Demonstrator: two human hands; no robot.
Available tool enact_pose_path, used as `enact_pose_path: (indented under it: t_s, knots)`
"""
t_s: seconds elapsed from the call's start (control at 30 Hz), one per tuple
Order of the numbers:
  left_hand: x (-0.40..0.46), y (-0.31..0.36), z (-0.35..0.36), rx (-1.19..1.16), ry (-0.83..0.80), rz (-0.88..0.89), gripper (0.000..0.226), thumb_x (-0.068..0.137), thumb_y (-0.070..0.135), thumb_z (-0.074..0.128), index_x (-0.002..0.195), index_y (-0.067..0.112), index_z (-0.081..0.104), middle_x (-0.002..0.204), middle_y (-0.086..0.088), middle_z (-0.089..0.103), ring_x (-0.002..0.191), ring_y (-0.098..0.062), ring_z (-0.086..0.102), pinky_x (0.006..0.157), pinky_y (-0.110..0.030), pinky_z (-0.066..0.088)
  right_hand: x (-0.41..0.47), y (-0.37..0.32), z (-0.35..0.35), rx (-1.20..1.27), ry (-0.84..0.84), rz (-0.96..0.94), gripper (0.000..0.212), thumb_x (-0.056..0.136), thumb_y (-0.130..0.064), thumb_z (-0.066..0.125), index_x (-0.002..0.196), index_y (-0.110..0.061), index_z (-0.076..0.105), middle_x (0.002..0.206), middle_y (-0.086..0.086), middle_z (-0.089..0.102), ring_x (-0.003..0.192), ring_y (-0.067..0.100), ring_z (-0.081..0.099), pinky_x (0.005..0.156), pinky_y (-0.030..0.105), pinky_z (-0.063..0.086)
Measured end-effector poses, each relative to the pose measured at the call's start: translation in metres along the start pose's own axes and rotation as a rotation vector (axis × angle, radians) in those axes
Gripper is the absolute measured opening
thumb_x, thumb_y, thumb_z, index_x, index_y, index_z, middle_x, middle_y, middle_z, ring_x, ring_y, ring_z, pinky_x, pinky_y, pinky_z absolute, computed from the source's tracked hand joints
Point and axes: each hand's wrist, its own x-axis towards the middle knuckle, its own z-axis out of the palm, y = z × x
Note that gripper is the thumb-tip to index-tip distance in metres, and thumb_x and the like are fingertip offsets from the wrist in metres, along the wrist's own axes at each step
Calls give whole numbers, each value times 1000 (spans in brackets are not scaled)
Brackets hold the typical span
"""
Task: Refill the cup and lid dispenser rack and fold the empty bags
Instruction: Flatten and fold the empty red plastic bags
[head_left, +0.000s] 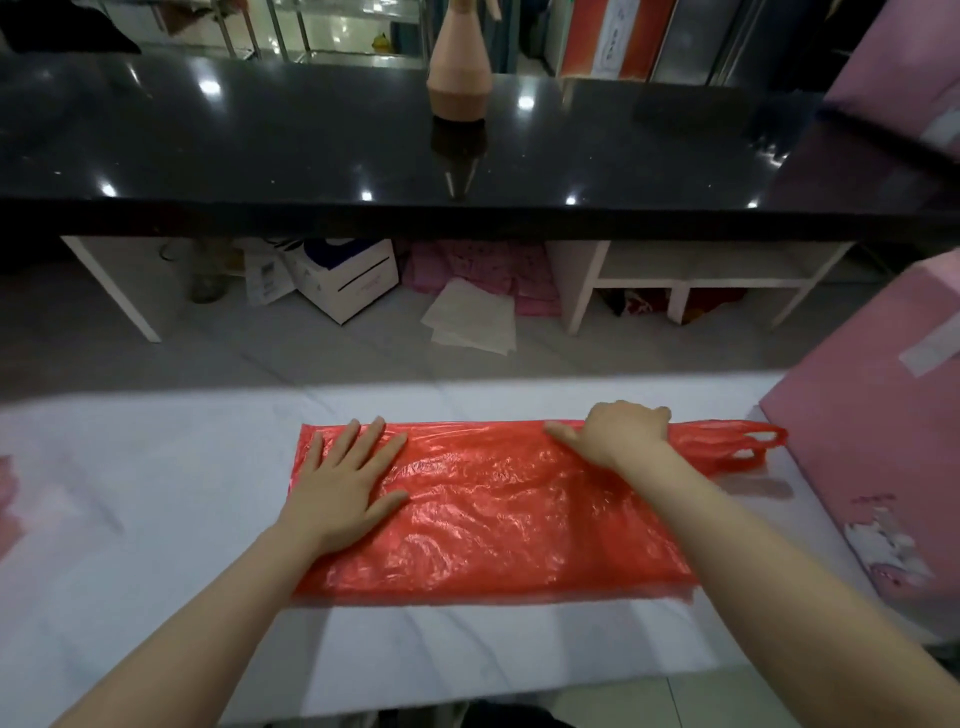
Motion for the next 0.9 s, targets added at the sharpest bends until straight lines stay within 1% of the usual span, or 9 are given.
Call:
enact_pose_path:
  t_s: [0.07, 0.2, 0.33, 0.43, 0.47, 0.57, 0.7, 0.8, 0.9]
  knots:
    - [1, -1, 0, 1, 1, 6, 84, 66, 83, -20, 141, 45, -21, 160, 7, -13, 148, -21, -9, 116, -51, -6, -5, 0, -6, -19, 19, 41, 94, 72, -91, 14, 108, -20, 62, 107, 3, 65, 99, 26, 59, 87, 46, 32]
    - [2, -3, -1, -13, 9, 23, 82, 68, 84, -16, 141, 47, -19, 160, 8, -11, 148, -21, -8, 116, -51, -6, -14, 2, -9, 22, 59, 82, 96, 71, -92, 16, 114, -15, 54, 105, 5, 65, 95, 28, 60, 75, 43, 29]
    - [0, -8, -4, -26, 24, 55, 87, 68, 85, -15, 145, 46, -9, 161, 8, -2, 148, -20, -2, 117, -50, -2, -21, 6, 2, -10, -62, 74, 85, 74, -90, 14, 90, -20, 59, 99, 1, 64, 87, 25, 55, 87, 46, 31]
    - [-1, -10, -6, -51, 41, 64, 92, 68, 85, -15, 149, 44, 3, 161, 7, 6, 148, -20, 2, 117, -50, -2, -25, 7, 11, -15, -76, 88, 78, 76, -88, 18, 80, -20, 56, 91, 0, 62, 81, 25, 51, 86, 45, 31]
    - [-2, -11, -6, -56, 44, 63, 92, 68, 85, -15, 149, 44, 4, 161, 7, 7, 148, -21, 4, 117, -50, -2, -26, 7, 14, -18, -60, 91, 77, 78, -86, 19, 82, -20, 58, 95, 1, 63, 84, 25, 52, 85, 45, 32]
    - [-1, -13, -8, -56, 66, 55, 88, 70, 85, -12, 147, 45, -1, 161, 3, 11, 148, -26, 9, 116, -52, -2, -25, 4, 18, -20, -11, 105, 79, 83, -81, 24, 106, -18, 65, 119, 6, 55, 101, 29, 54, 86, 43, 36]
    - [-3, -20, -6, -2, 38, 51, 86, 69, 85, -15, 144, 44, -13, 162, 1, 0, 148, -27, 0, 116, -50, -10, -20, -1, 17, 11, 46, 98, 76, 85, -77, 30, 112, -14, 61, 123, 6, 49, 102, 30, 56, 81, 41, 37]
    - [1, -26, -4, 16, 19, 36, 84, 68, 85, -15, 142, 46, -19, 161, 3, -8, 148, -28, -7, 115, -50, -12, -15, -5, 18, 44, 44, 91, 75, 85, -76, 31, 120, -14, 56, 126, 7, 51, 114, 32, 52, 96, 51, 35]
    - [4, -32, -3, 19, -4, 24, 82, 68, 86, -12, 139, 48, -25, 159, 4, -15, 147, -28, -13, 115, -52, -11, -14, -8, 21, 48, 53, 102, 81, 85, -77, 28, 130, -13, 48, 136, 10, 47, 126, 35, 44, 106, 63, 22]
